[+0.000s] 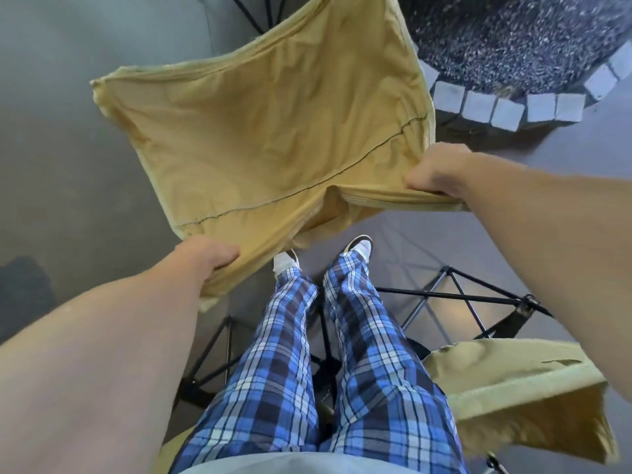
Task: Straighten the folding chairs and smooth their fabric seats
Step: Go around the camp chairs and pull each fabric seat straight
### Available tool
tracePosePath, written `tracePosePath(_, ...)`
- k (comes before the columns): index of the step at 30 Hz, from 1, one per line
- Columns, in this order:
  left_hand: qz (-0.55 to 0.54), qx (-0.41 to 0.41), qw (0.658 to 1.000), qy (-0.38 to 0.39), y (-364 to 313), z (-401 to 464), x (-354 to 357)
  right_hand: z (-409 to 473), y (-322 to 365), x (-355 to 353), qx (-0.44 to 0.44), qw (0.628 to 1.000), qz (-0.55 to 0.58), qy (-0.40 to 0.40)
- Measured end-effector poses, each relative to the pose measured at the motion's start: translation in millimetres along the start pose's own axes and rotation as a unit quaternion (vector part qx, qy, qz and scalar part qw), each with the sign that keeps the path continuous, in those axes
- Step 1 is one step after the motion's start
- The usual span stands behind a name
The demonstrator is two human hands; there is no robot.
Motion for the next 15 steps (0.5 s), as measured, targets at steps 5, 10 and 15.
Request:
tracePosePath(5, 0.106, 0.03, 0.991, -0.079, -84.5, -146.6, -41.8, -32.5, -54.6, -21.8, 0.025, 0.995, 0.099, 0.0)
tracePosePath(10, 0.267, 0.107, 0.931, -0.227, -204.8, -299.3, -57.2, -79.1, -147.8, -62.0, 0.051, 0.974, 0.215, -0.042)
tracePosePath(15, 0.375, 0.193, 0.859, -0.289, -336.4, -429.0, -14.7, -126.1, -274.8, -68.3, 0.114, 0.918, 0.368, -0.097)
Point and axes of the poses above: each hand's wrist, its own z-axis towards the middle knuckle, its own x-axis out of the palm, y = z × x, the point moved 9 cm from there along z, towards the middle knuckle, and after that the axes turned 13 degrees about y, right-handed, at the moved point
